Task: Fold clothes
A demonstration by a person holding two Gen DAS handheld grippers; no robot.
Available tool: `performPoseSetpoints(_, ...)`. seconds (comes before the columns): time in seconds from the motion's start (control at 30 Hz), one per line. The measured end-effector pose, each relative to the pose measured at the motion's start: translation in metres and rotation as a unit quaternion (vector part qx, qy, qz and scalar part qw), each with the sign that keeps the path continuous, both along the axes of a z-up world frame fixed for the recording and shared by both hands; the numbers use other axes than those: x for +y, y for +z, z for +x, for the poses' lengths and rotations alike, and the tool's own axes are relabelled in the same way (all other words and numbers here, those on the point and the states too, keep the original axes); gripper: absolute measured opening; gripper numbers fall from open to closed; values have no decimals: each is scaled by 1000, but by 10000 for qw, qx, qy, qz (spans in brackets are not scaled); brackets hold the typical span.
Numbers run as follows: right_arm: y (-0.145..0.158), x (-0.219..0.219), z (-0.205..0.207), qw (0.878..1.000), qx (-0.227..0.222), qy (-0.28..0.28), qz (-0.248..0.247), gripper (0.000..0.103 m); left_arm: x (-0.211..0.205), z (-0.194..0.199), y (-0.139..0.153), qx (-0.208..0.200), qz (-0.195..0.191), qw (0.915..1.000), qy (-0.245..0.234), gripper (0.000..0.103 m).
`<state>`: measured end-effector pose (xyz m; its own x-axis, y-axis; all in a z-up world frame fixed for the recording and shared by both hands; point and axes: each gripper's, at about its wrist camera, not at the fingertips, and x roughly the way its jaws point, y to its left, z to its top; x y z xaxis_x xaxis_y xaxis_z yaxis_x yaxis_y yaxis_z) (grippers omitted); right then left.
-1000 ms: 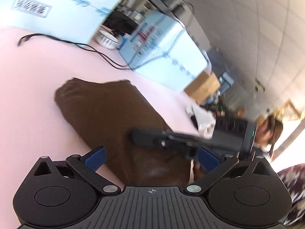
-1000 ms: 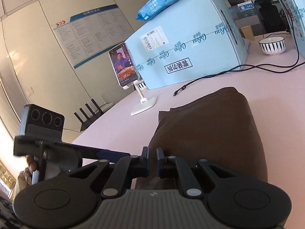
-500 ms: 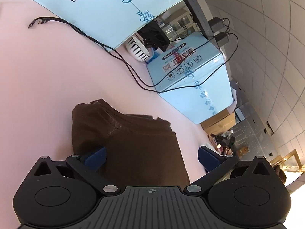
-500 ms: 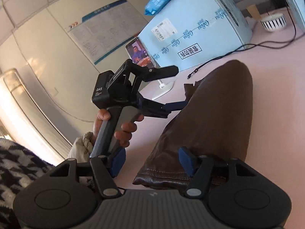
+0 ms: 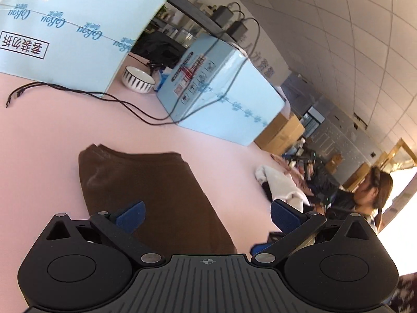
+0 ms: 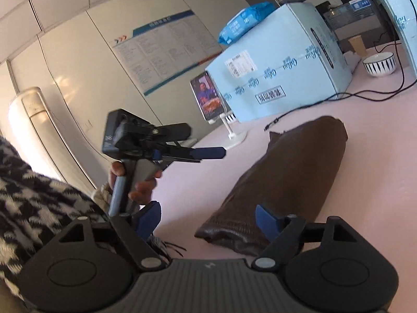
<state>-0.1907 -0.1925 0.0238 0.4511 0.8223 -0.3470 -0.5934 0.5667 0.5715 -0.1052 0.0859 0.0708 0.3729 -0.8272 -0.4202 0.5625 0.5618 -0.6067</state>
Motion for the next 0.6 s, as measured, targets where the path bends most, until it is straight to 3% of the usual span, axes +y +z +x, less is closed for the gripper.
performPoseSetpoints(0.13, -17, -13, 10, 9971, 411, 14, 633, 82, -12, 7, -40, 574, 469, 9972, 40, 103)
performPoseSetpoints(0.23, -3, -42, 6, 9962, 326, -478, 649, 85, 11, 13, -35, 905, 34, 9956, 253, 103)
performPoseSetpoints(0.3, 3, -62, 2, 9939, 298, -787, 707, 92, 29, 11, -23, 804, -31, 9954, 520, 103)
performPoseSetpoints(0.4, -1, -85, 7, 9870, 593, -1054, 1062, 95, 53, 13, -24, 901, -114, 9923, 846, 103)
performPoseSetpoints(0.5, -18, -83, 23, 9813, 1081, -912, 1308, 95, 54, 25, -55, 1697, -229, 9819, 806, 103)
performPoseSetpoints(0.6, -36, -59, 49, 9794, 1531, -811, 1034, 94, 45, 27, -61, 1496, -236, 9860, 701, 103)
